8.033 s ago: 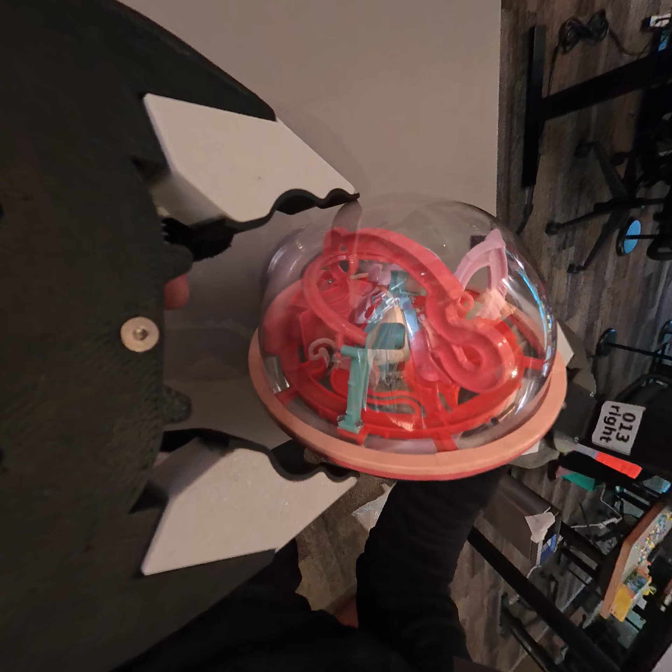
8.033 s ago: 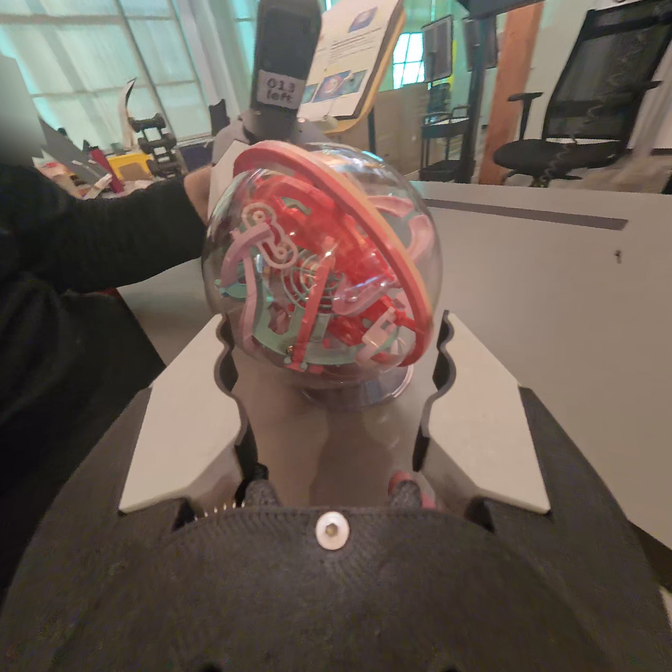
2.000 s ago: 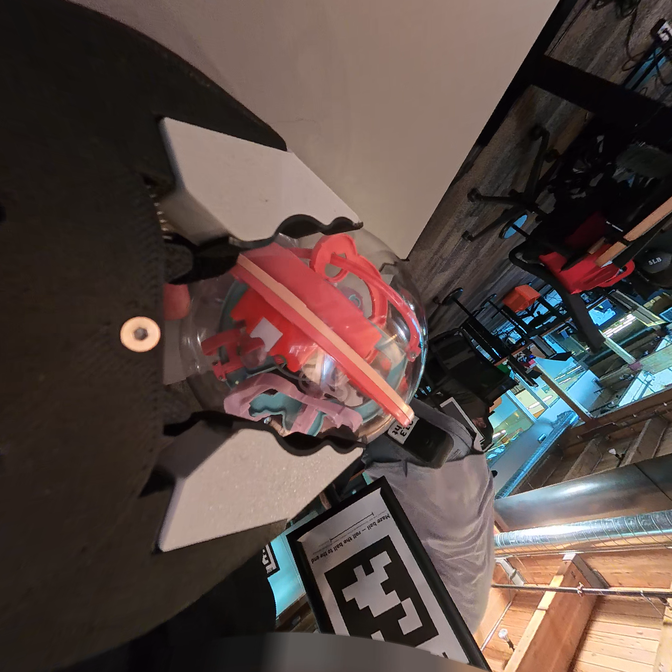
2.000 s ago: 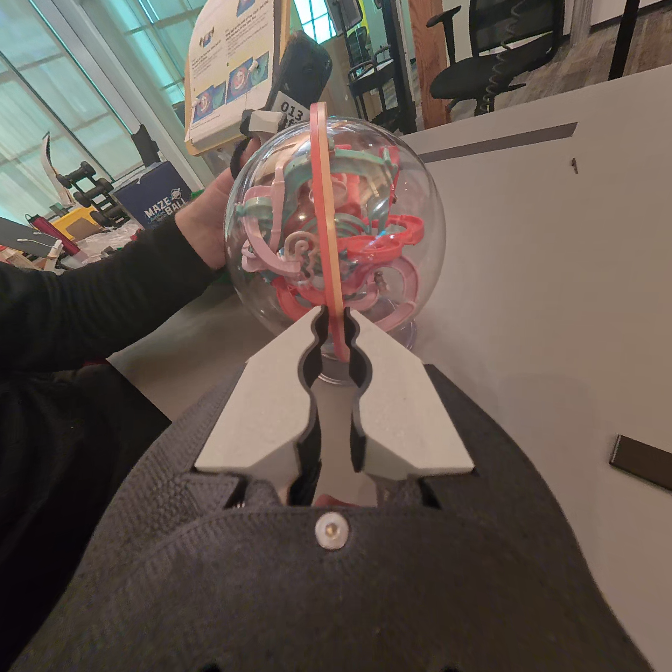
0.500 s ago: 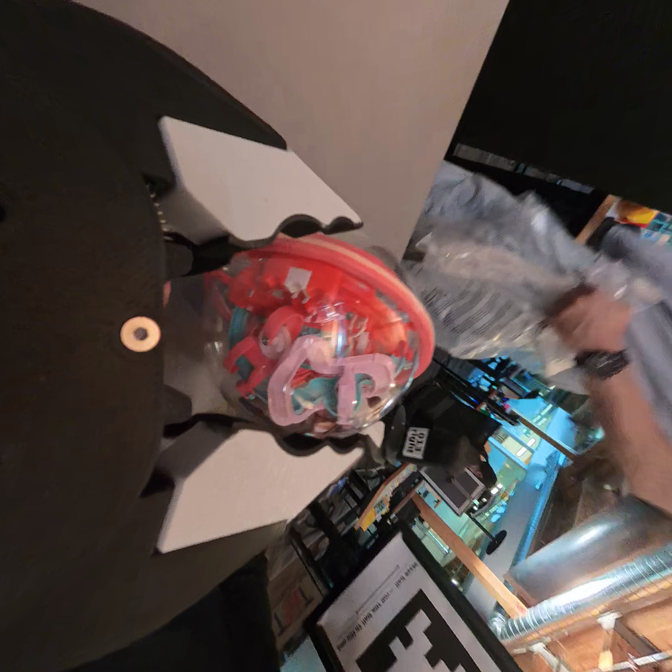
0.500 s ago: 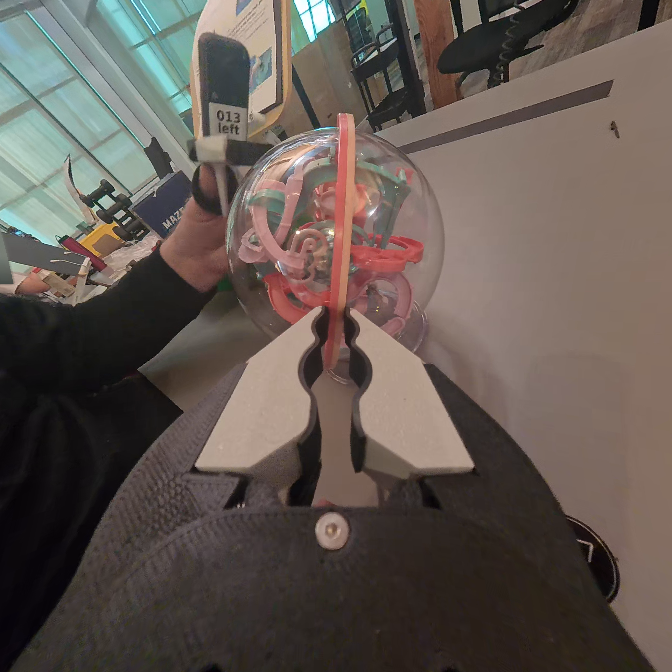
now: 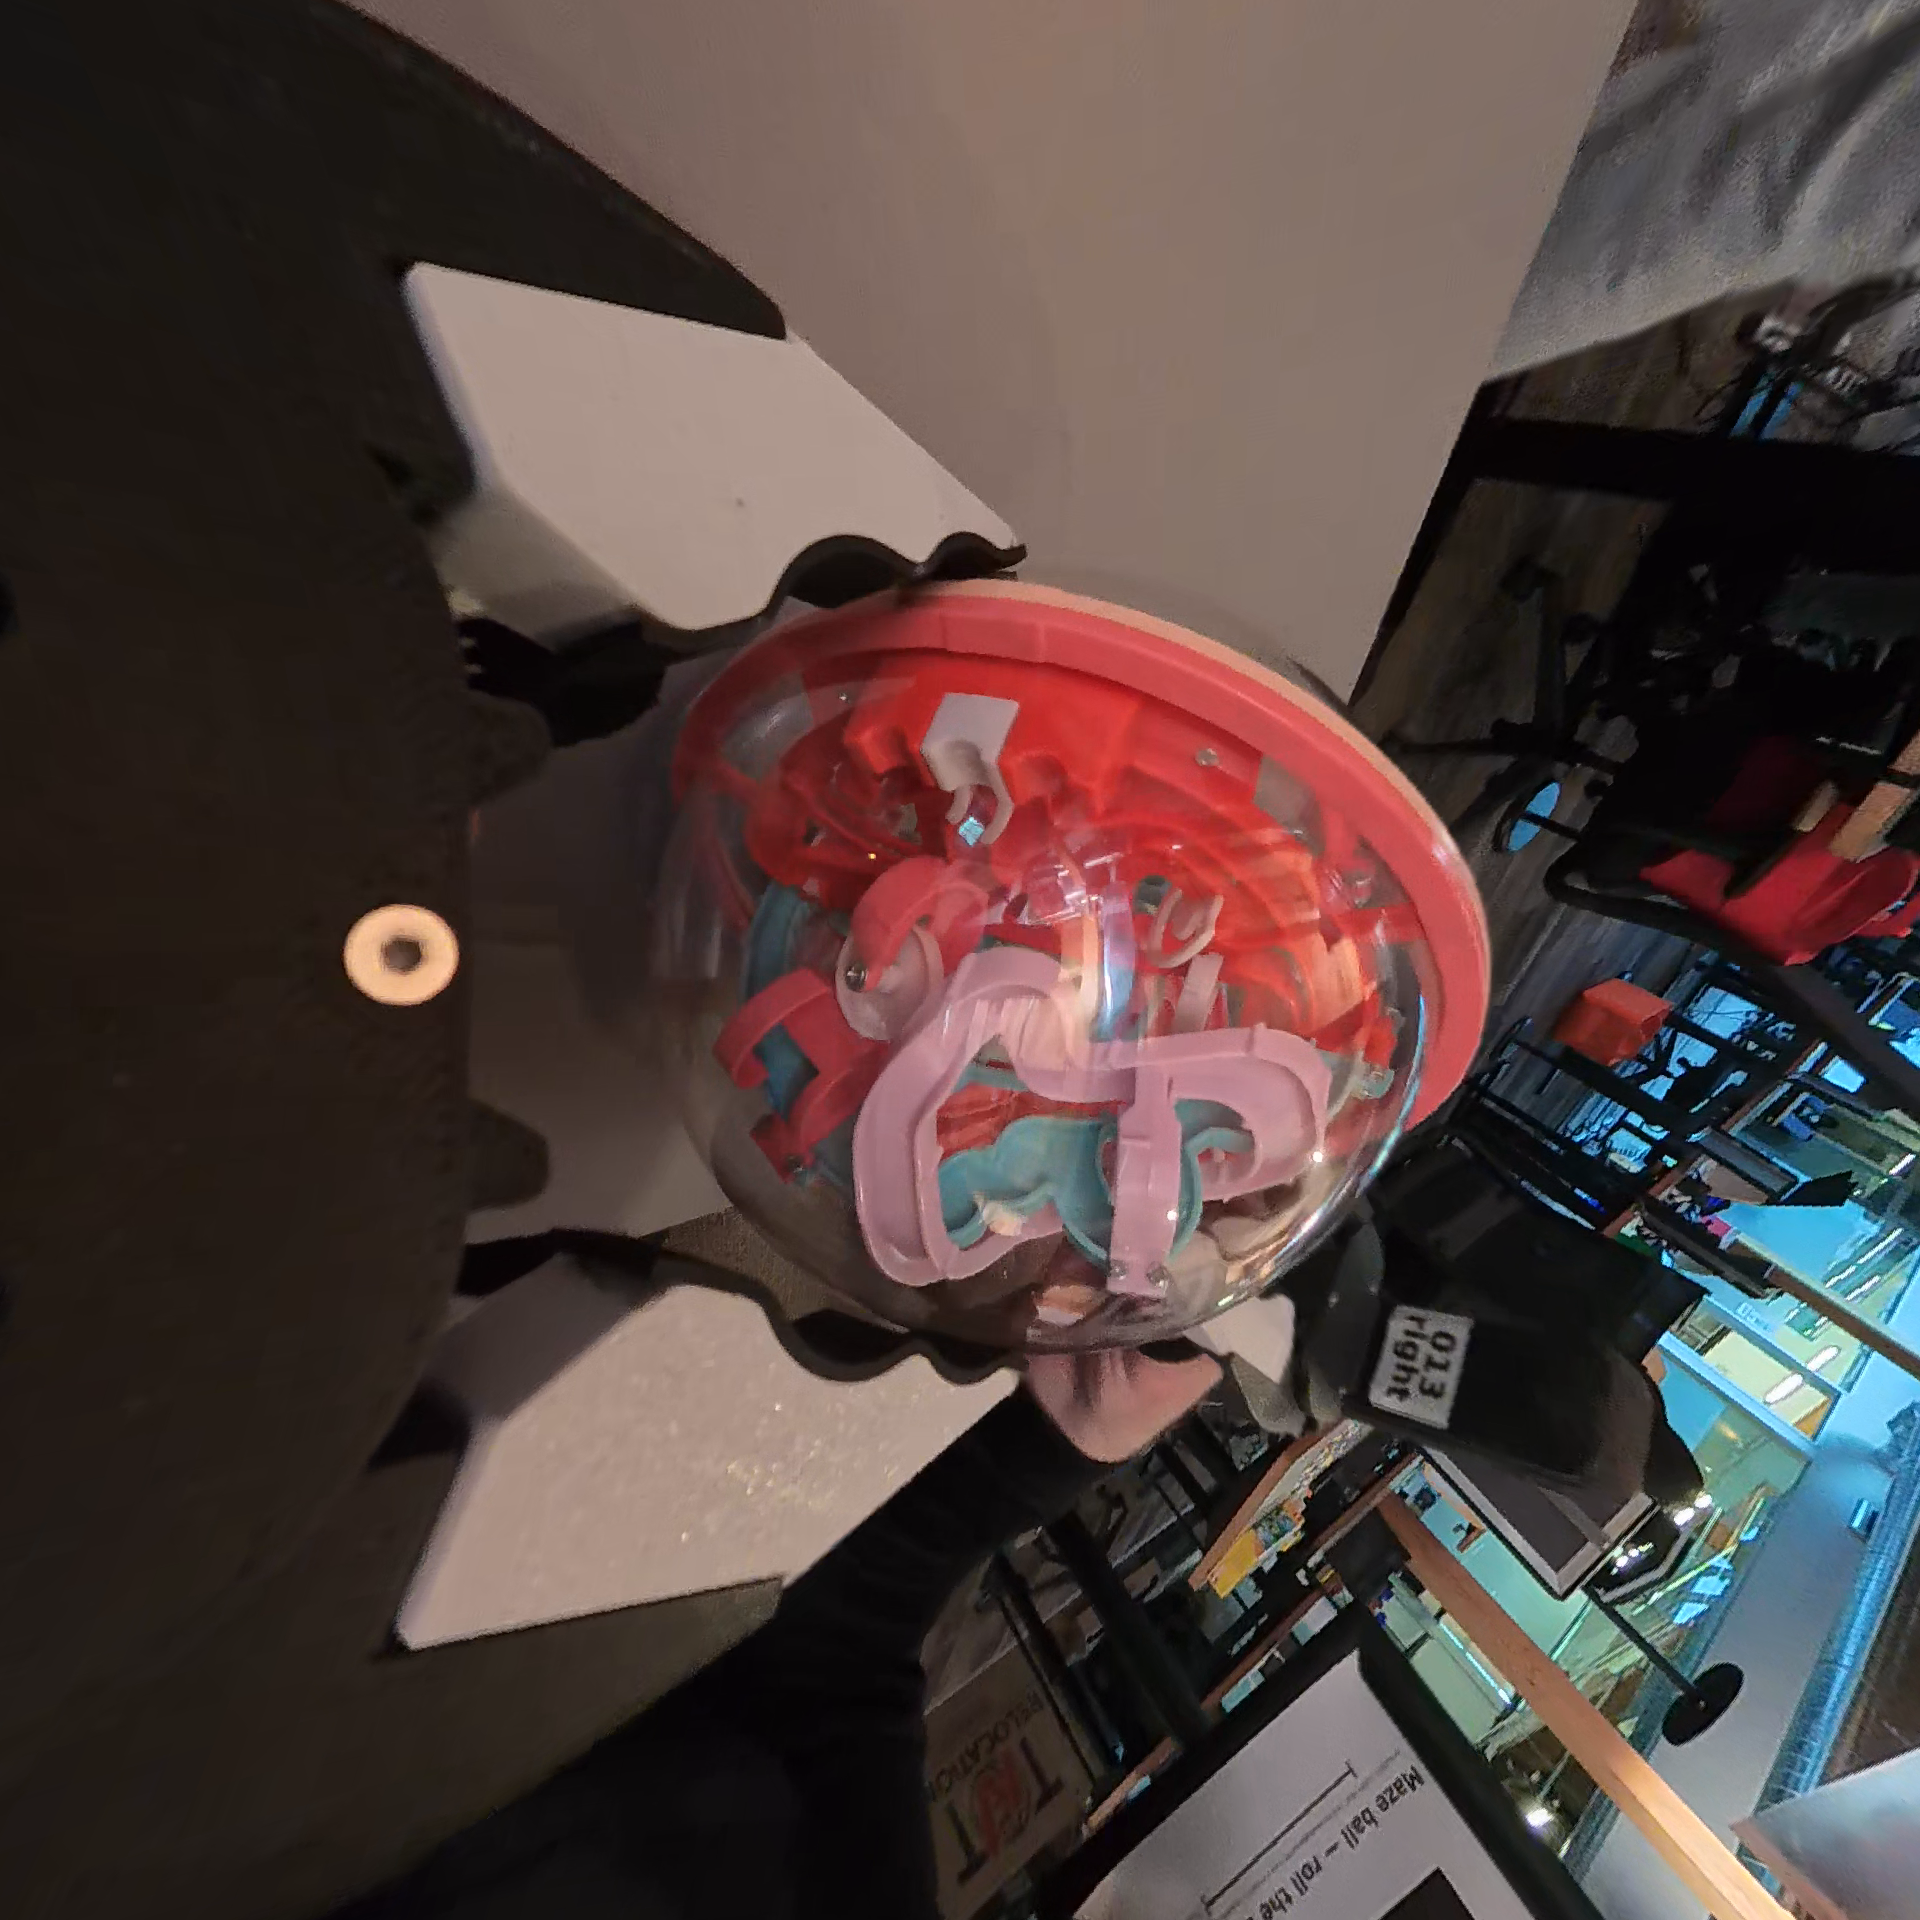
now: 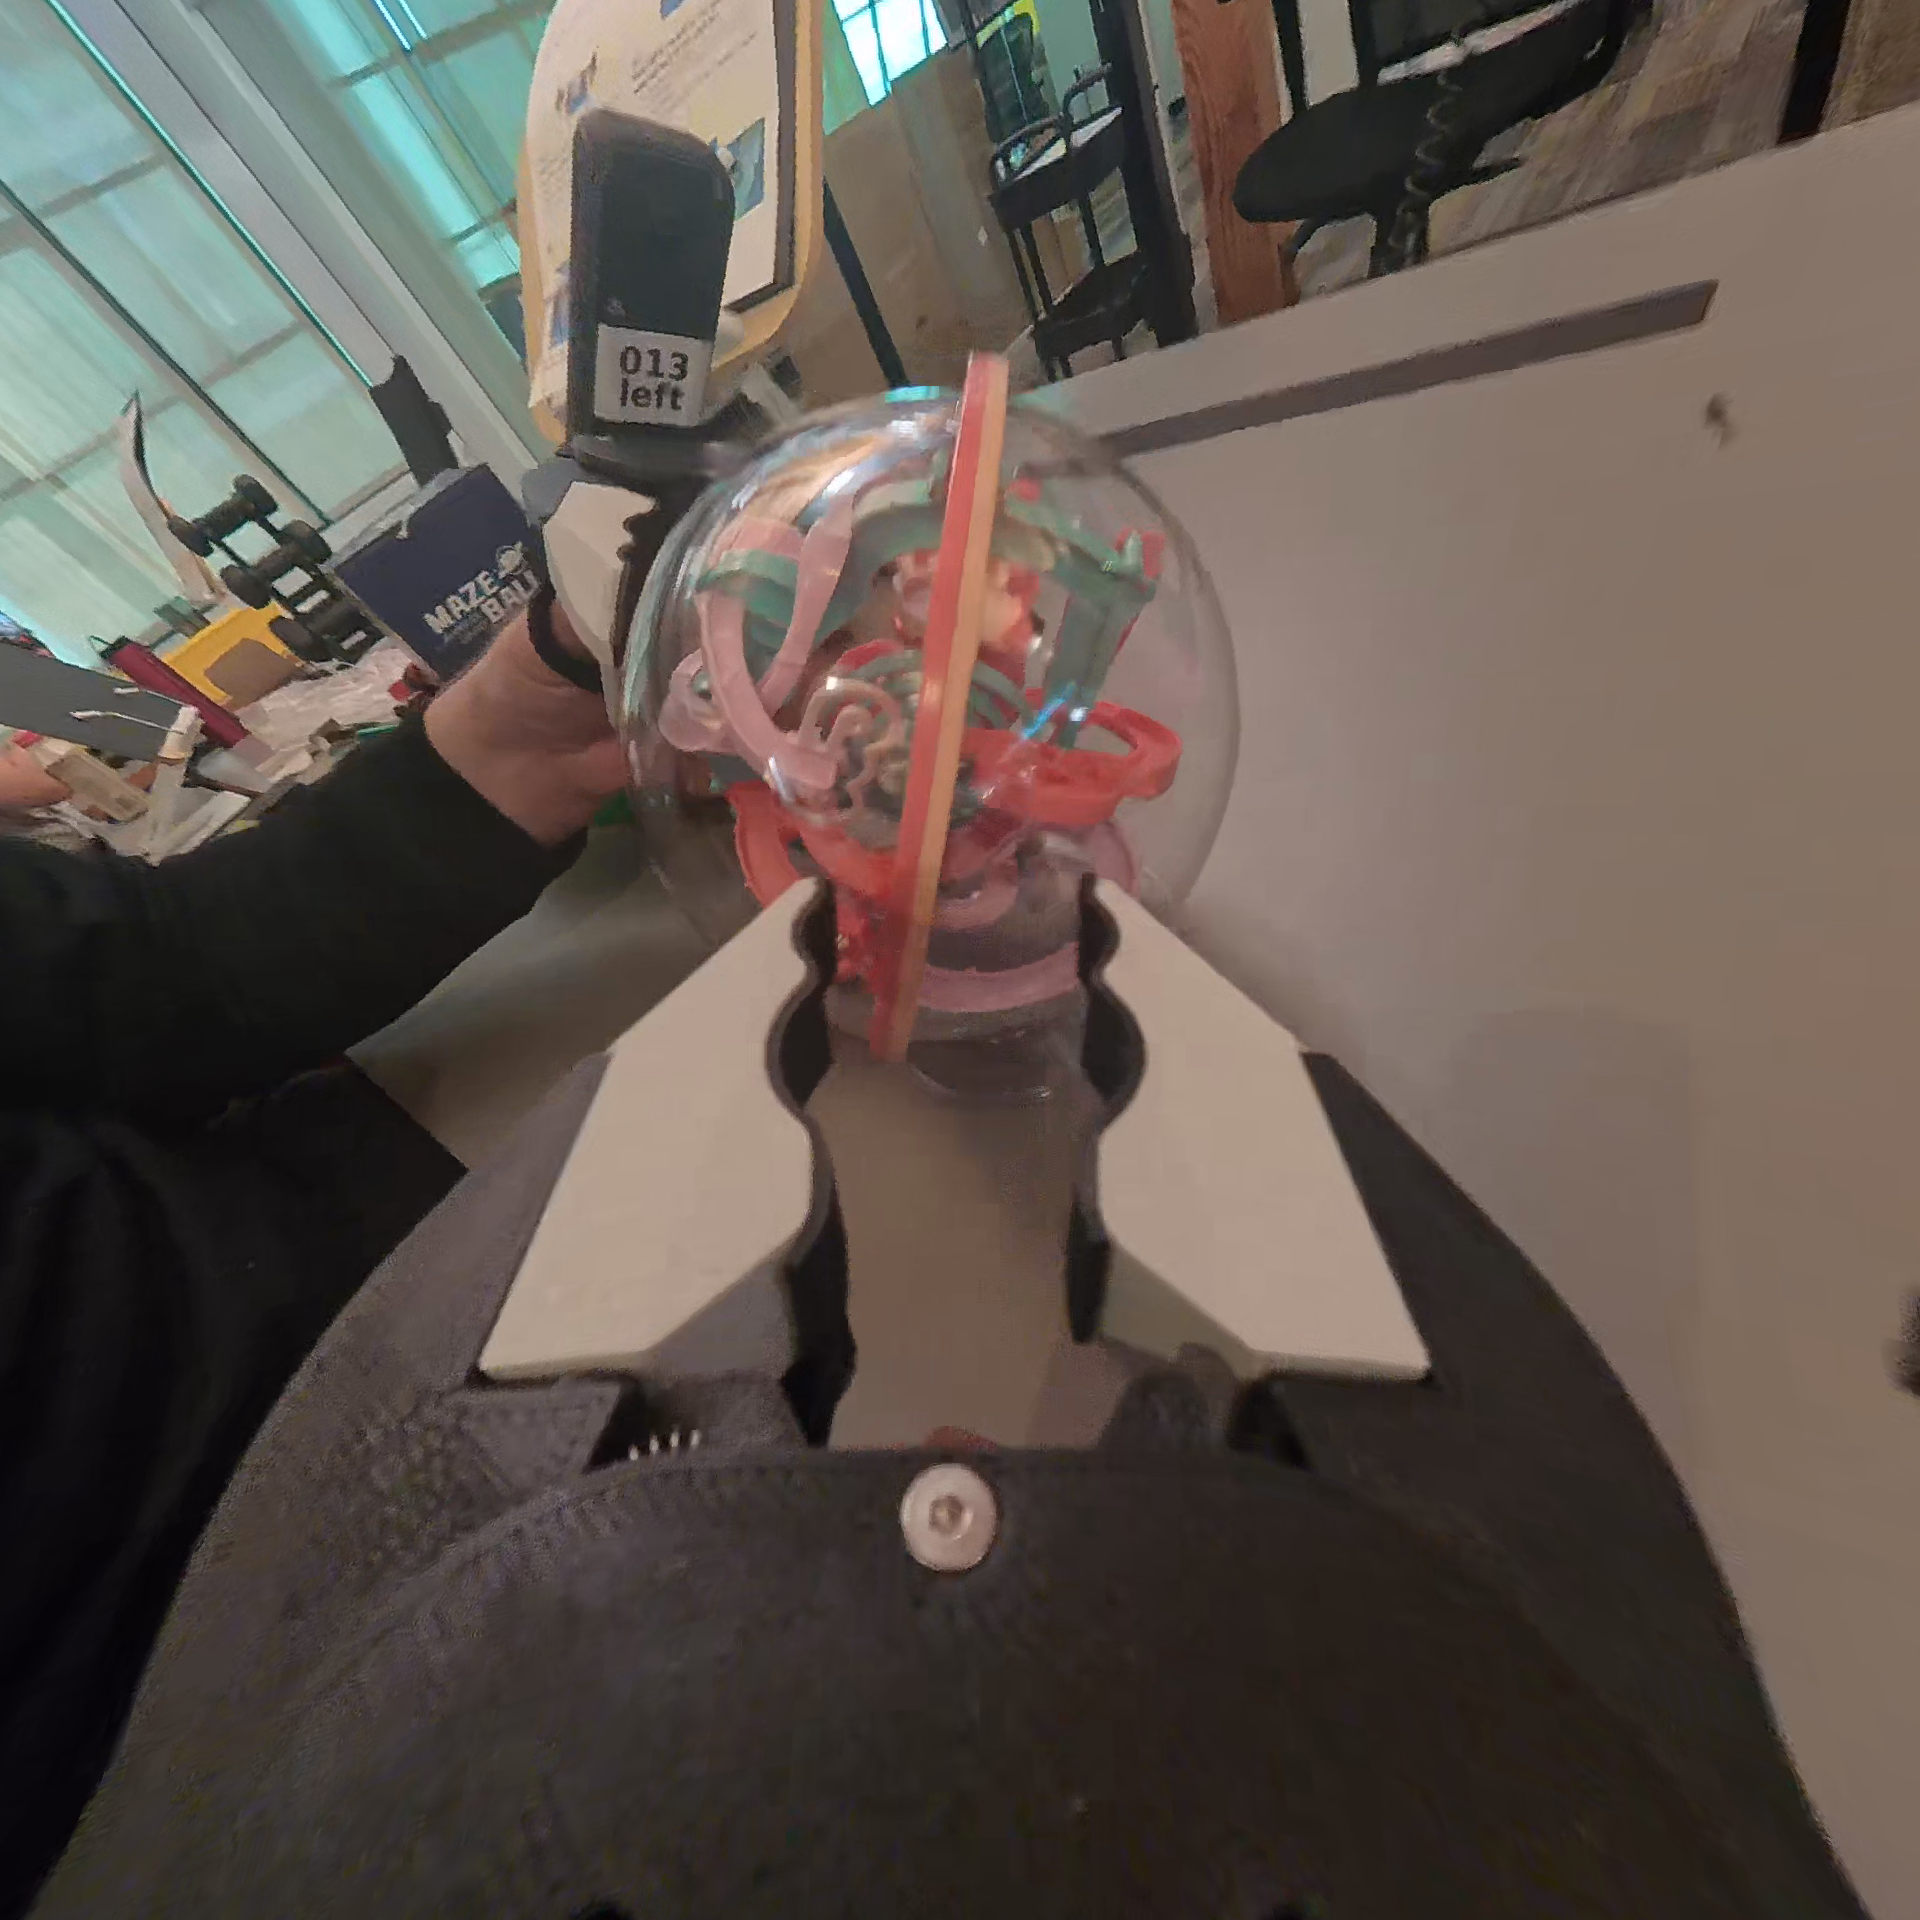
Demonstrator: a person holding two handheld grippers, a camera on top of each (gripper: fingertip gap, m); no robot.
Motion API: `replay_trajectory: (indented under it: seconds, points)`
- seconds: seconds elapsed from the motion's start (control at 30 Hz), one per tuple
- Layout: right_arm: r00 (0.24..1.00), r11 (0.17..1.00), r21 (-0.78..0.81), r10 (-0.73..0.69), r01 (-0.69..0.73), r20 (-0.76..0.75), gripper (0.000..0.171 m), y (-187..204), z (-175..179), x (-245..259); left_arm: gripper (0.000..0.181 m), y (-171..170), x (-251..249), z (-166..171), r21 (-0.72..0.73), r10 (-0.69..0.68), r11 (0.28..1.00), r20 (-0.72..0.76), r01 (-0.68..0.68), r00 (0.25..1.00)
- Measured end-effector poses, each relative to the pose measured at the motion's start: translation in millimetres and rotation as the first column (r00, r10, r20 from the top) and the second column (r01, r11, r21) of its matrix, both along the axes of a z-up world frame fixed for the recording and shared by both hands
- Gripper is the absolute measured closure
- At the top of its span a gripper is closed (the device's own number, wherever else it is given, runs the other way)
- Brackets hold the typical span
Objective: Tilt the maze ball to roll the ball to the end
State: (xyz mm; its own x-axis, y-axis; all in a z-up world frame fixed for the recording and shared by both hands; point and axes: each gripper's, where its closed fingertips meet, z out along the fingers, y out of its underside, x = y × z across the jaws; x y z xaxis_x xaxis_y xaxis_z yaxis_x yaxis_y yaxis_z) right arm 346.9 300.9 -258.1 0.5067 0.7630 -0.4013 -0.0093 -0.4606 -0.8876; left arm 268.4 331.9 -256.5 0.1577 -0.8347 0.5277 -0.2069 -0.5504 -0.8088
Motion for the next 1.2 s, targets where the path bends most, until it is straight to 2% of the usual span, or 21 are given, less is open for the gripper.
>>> replay_trajectory:
  seconds: [0.03, 0.13, 0.2, 0.23, 0.27, 1.2]
  points:
    - [1.0, 1.0, 0.029, -0.002, 0.001, 0.005, 0.123, 3, 6, 1, 0.044, 0, 0, 0, -0.005, -0.006, 1.0, -0.005, 0.006, 1.0]
    - [0.999, 0.997, 0.057, 0.04, -0.042, 0.037, 0.133, 7, 16, -4, 0.044, 1, 2, 1, -0.011, -0.017, 1.0, -0.018, 0.016, 1.0]
    - [0.998, 0.996, 0.061, 0.059, -0.06, 0.026, 0.148, 10, 22, -6, 0.044, 3, 3, 1, -0.013, -0.019, 1.0, -0.023, 0.018, 1.0]
    - [0.998, 0.996, 0.062, 0.06, -0.062, 0.029, 0.161, 11, 22, -6, 0.044, 3, 3, 1, -0.021, -0.02, 1.0, -0.021, 0.02, 1.0]
    - [0.998, 0.996, 0.058, 0.061, -0.063, 0.027, 0.163, 12, 22, -6, 0.044, 4, 2, 0, -0.025, -0.023, 0.999, -0.024, 0.022, 0.999]
    - [0.996, 0.997, -0.048, 0.051, -0.054, -0.078, 0.164, 19, 20, -4, 0.044, 13, 5, 2, -0.093, -0.034, 0.995, -0.056, 0.028, 0.998]
